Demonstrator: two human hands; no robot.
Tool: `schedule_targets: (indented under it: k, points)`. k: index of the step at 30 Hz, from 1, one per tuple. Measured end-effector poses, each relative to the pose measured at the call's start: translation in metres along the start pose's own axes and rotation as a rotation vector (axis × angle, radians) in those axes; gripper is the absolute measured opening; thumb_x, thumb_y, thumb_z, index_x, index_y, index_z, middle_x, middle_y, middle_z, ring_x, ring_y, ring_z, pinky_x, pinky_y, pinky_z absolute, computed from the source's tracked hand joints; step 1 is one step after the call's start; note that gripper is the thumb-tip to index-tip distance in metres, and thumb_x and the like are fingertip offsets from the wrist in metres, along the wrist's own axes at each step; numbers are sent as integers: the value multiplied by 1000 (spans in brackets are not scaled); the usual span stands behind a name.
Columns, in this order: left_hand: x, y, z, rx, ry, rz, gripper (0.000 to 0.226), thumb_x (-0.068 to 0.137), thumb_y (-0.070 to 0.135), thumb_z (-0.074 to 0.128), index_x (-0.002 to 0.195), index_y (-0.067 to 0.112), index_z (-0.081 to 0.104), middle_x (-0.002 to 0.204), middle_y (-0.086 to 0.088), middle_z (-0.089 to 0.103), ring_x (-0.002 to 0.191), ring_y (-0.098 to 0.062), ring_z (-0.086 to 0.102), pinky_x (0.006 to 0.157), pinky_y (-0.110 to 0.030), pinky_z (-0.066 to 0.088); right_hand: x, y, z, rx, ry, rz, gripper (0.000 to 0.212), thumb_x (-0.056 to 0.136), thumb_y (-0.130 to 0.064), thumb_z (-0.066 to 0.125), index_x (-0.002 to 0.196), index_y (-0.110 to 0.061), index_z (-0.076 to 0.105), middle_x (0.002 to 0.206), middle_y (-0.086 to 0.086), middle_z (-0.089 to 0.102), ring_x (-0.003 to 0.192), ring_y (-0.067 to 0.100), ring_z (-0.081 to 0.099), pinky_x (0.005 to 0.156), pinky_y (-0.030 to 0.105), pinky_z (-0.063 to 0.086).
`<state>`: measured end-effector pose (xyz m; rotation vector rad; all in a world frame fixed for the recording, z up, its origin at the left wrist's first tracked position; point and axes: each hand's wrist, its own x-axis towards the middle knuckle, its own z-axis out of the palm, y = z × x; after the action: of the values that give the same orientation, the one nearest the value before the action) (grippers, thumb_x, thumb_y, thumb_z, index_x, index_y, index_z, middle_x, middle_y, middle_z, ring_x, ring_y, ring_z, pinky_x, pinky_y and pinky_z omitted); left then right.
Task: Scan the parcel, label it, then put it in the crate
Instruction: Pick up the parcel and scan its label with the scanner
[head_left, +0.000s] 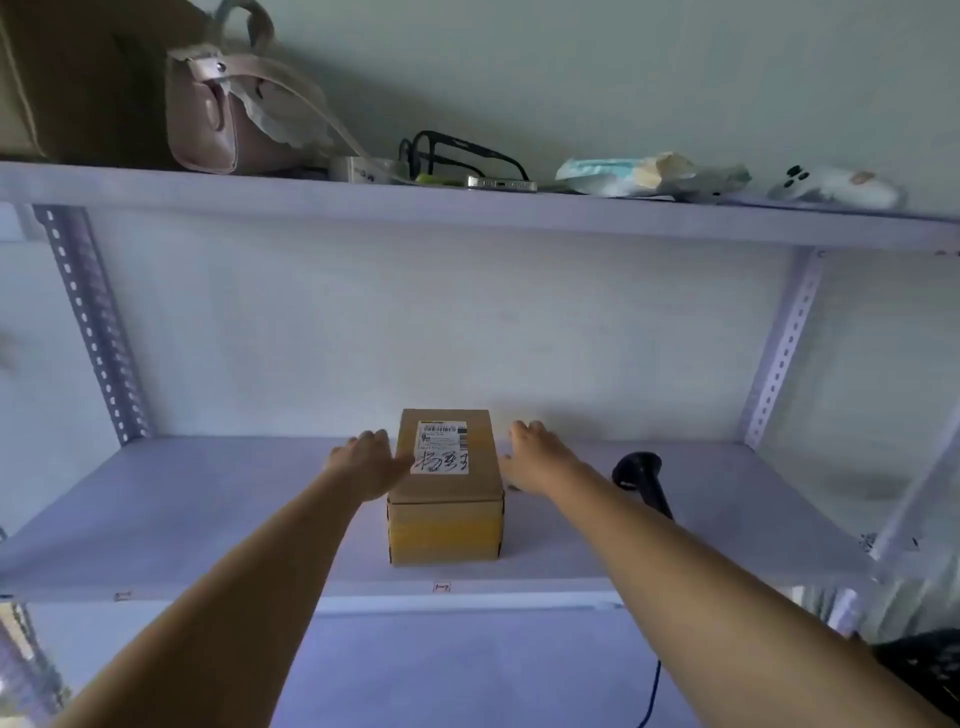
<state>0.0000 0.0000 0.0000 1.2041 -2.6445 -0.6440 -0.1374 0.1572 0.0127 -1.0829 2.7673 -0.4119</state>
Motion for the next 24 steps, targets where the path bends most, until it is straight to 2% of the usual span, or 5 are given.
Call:
schedule_targets:
  k: [6, 11, 16, 20, 24]
  points:
    - [6, -13, 41, -569, -325, -197, 68, 83, 59, 33, 125, 9, 52, 118, -12, 59, 99, -20, 55, 96, -35, 40, 14, 21, 38, 272, -169, 125, 64, 94, -51, 31, 139, -5, 33, 146, 14, 39, 129, 32, 42, 106, 42, 36]
    - [14, -23, 60, -1011, -368, -289, 38, 91, 49, 44, 107, 18, 58, 100, -9, 62, 88, -22, 56, 97, -40, 40, 21, 17, 62, 533, -137, 113, 57, 95, -54, 28, 93, -7, 60, 95, 16, 61, 91, 32, 56, 86, 41, 49]
    - [20, -36, 56, -1159, -454, -255, 54, 75, 59, 52, 117, 25, 60, 104, -10, 58, 89, -23, 54, 76, -38, 44, 21, 17, 71, 677, -32, 97, 49, 96, -50, 30, 59, -19, 36, 60, -1, 39, 60, 18, 45, 61, 36, 41]
    - [31, -40, 60, -1136, -522, -195, 71, 59, 59, 66, 123, 28, 56, 115, -10, 59, 97, -25, 54, 77, -40, 45, 14, 25, 72, 730, 20, 27, 49, 99, -44, 30, 62, -14, 43, 66, -1, 46, 65, 14, 47, 61, 31, 33]
    - [37, -47, 71, -1176, -432, -114, 85, 53, 58, 65, 132, 28, 50, 128, -12, 58, 102, -23, 56, 78, -39, 49, 23, 51, 68, 690, -79, -69, 34, 97, -45, 39, 101, -19, 61, 107, 1, 62, 106, 18, 56, 90, 34, 42]
